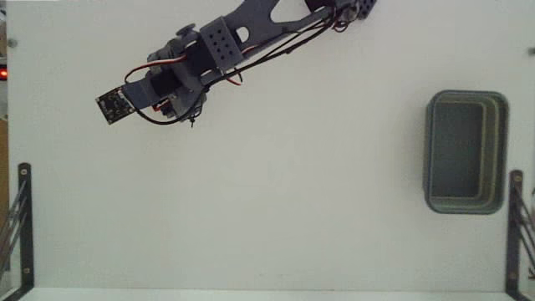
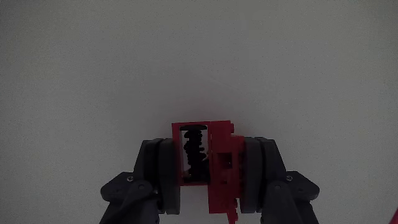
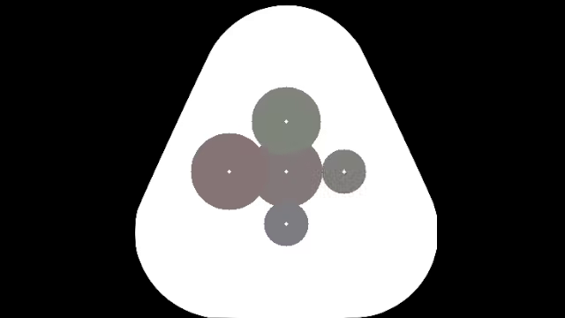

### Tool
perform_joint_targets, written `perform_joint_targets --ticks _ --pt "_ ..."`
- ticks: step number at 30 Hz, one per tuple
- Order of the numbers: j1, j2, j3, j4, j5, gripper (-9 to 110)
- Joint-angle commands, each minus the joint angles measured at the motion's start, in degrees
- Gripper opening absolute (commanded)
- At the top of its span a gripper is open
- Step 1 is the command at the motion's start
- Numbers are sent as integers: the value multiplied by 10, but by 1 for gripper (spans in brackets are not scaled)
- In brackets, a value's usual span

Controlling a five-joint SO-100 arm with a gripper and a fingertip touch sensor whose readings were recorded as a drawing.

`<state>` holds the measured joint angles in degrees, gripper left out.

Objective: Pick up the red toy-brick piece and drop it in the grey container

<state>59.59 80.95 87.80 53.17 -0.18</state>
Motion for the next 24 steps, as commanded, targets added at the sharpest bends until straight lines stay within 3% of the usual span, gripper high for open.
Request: perform_joint_targets --ticks 1,24 --pt "11 30 -52 26 2 47" --pt "11 -11 -299 232 2 47"
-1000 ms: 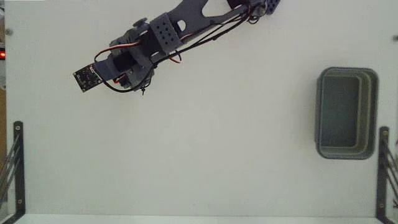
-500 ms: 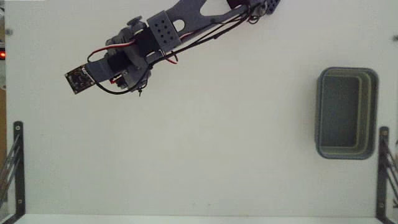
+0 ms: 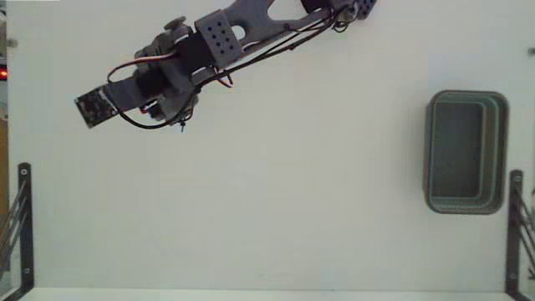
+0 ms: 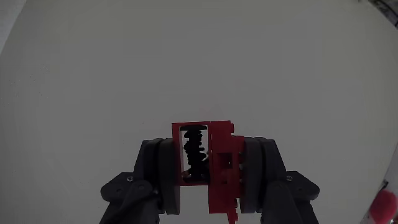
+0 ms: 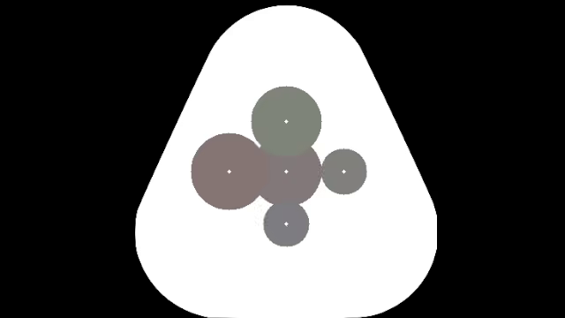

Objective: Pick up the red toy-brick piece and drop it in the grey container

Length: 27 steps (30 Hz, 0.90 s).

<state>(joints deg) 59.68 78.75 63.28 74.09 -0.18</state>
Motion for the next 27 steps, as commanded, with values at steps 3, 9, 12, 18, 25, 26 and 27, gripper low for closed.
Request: perform_joint_targets --ticks 3,9,12,18,25,26,27 --pt "10 -2 -99 55 2 47" --pt "10 -40 -213 132 2 47" --pt "10 -66 -285 176 2 47" --pt "10 -90 -349 216 2 47" --pt "10 -92 -350 216 2 47" --pt "10 -92 -350 216 2 47" --pt "10 -92 -350 216 2 47"
